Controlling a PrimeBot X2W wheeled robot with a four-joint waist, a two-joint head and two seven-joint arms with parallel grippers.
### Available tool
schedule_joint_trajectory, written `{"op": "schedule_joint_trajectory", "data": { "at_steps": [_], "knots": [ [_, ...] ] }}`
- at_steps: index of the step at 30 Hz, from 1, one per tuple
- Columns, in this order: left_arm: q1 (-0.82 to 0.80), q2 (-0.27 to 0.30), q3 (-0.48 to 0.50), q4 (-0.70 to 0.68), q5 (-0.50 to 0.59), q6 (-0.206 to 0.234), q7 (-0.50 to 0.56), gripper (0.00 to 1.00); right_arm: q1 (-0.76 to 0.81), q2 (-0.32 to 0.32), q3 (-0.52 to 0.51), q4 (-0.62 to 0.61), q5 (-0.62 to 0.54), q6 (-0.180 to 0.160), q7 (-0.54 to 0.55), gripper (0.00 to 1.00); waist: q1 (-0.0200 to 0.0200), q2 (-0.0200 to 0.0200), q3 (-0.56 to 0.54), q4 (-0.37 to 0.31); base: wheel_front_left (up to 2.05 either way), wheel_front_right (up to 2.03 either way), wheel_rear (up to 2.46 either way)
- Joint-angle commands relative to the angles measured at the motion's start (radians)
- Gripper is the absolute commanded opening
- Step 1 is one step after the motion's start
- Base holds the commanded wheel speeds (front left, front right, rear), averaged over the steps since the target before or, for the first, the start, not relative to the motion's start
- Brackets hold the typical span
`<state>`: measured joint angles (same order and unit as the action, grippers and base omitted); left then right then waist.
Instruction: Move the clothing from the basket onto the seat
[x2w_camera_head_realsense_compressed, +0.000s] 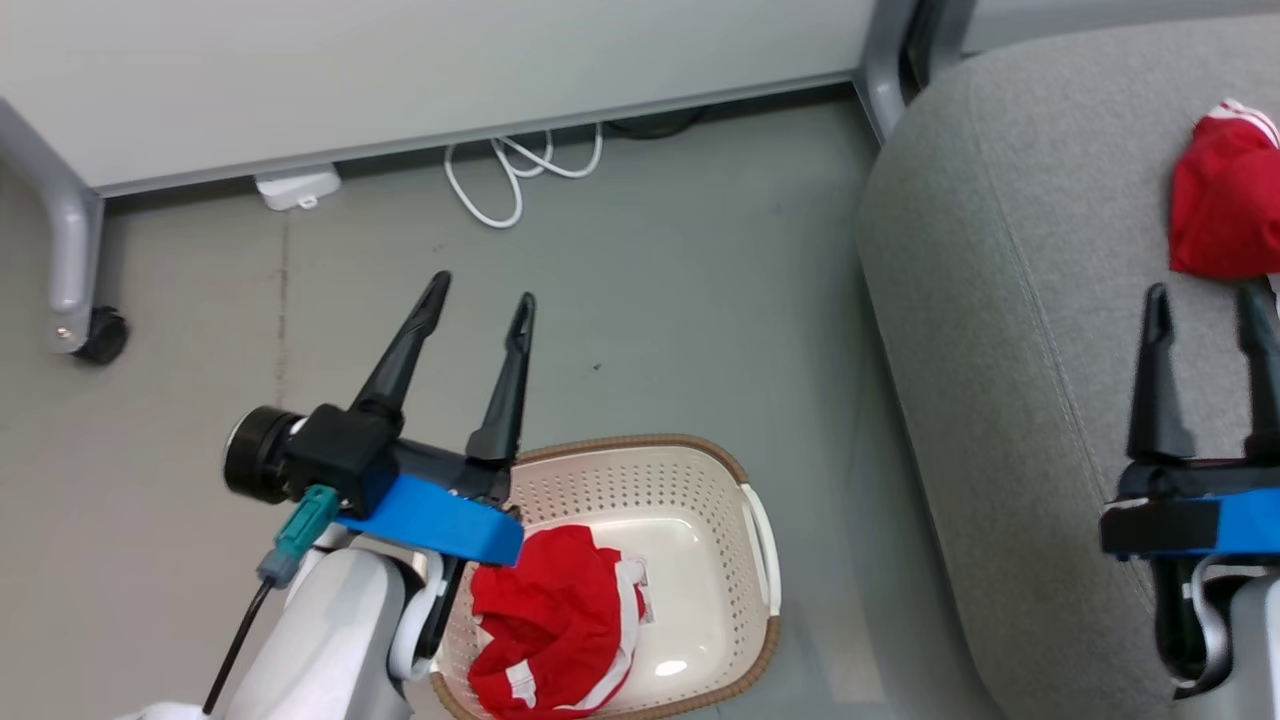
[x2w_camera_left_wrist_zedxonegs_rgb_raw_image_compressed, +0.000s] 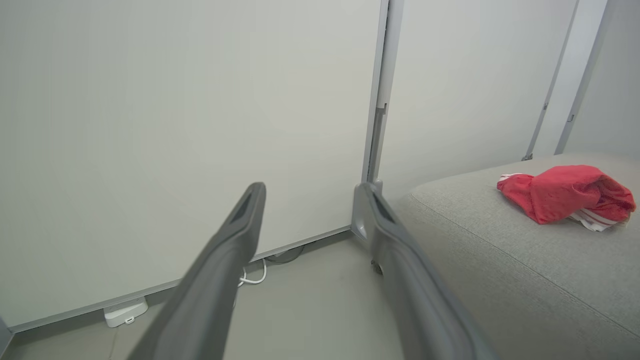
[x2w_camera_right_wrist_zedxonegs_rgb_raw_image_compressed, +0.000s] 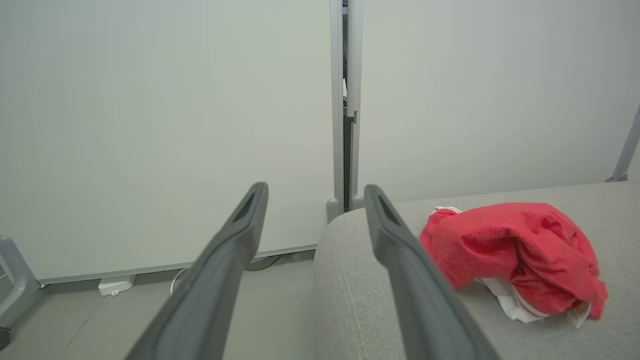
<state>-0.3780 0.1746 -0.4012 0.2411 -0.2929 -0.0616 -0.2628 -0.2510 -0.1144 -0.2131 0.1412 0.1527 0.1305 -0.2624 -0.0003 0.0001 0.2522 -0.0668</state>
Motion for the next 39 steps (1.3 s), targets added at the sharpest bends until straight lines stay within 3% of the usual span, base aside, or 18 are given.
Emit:
{"op": "schedule_joint_trajectory", "data": {
  "at_steps": [1, 7, 17, 39],
  "knots": [
    [0.025, -0.006, 0.029, -0.009, 0.012, 0.0, -0.003, 1.0, 0.026, 0.011, 0.022, -0.022, 0.003, 0.0, -0.004, 1.0, 0.0003, -0.0001, -0.036, 0.038, 0.0, 0.0, 0.0],
    [0.109, -0.03, 0.134, -0.023, 0.047, -0.008, -0.003, 1.0, 0.082, 0.033, 0.093, -0.059, -0.03, 0.0, -0.004, 1.0, 0.0003, -0.0001, -0.087, 0.079, 0.0, 0.0, 0.0],
    [0.221, -0.065, 0.243, -0.019, 0.093, -0.035, -0.003, 1.0, 0.207, 0.06, 0.113, -0.091, -0.038, 0.0, -0.004, 1.0, 0.0003, -0.0001, -0.174, 0.132, 0.0, 0.0, 0.0],
    [0.333, -0.101, 0.339, -0.041, 0.146, -0.065, -0.003, 1.0, 0.281, 0.064, 0.17, -0.056, 0.026, 0.0, -0.004, 1.0, 0.0003, -0.0001, -0.229, 0.116, 0.0, 0.0, 0.0]
  ]
}}
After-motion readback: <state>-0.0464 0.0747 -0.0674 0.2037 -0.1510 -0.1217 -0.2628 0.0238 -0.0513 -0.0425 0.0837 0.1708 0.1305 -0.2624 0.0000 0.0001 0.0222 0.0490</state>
